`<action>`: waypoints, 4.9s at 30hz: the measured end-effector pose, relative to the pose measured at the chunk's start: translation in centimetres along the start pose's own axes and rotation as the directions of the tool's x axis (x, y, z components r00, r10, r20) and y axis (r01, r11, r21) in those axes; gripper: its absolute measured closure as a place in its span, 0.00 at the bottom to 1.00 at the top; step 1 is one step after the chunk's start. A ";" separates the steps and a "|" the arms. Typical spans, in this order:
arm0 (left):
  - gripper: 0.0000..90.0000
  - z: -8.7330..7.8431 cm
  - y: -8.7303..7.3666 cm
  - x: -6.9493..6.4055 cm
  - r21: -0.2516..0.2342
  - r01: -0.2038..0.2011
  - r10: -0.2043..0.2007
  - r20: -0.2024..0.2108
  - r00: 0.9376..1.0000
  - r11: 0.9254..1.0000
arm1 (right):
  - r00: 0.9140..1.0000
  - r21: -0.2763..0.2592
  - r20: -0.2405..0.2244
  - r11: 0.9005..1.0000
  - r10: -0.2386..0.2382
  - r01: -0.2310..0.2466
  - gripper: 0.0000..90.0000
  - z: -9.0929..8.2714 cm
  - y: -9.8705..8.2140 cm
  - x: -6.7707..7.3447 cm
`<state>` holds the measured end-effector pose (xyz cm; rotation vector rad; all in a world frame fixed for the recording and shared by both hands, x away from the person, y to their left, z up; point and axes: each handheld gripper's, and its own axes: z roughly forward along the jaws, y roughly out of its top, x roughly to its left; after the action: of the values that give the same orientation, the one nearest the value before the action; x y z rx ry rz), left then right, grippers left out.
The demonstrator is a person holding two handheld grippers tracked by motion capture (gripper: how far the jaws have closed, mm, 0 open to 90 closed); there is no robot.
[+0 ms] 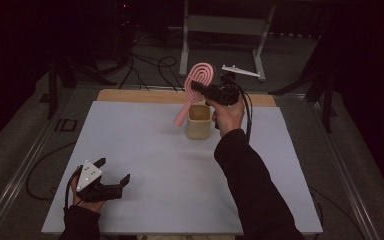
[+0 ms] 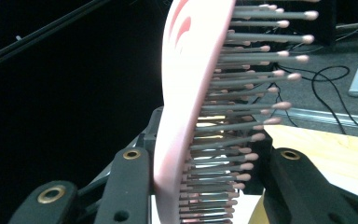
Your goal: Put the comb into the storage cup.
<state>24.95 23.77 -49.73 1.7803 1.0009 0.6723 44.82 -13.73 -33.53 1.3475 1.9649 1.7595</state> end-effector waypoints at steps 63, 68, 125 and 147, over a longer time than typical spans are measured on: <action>0.00 0.0 0.1 0.0 -0.006 0.006 -0.006 -0.002 1.000 1.000 | 0.988 -0.049 0.154 0.999 0.004 0.003 0.71 -1.6 2.1 -3.1; 0.00 0.0 0.1 -0.1 -0.006 0.007 -0.007 -0.003 1.000 1.000 | 0.987 -0.050 0.162 0.999 0.007 0.001 0.71 -1.7 2.1 -3.4; 0.00 -0.1 0.1 0.0 -0.008 0.008 -0.008 -0.005 1.000 1.000 | 0.977 -0.003 0.212 0.999 0.037 -0.037 0.71 -0.2 -0.1 -4.8; 0.00 -0.1 0.1 0.0 -0.012 0.011 -0.011 -0.005 1.000 1.000 | 0.977 0.013 0.208 0.998 0.056 -0.060 0.71 0.9 -1.5 -4.9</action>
<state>24.89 23.77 -49.60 1.7625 1.0073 0.6743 47.50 -16.41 -37.12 1.5411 1.8525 1.5551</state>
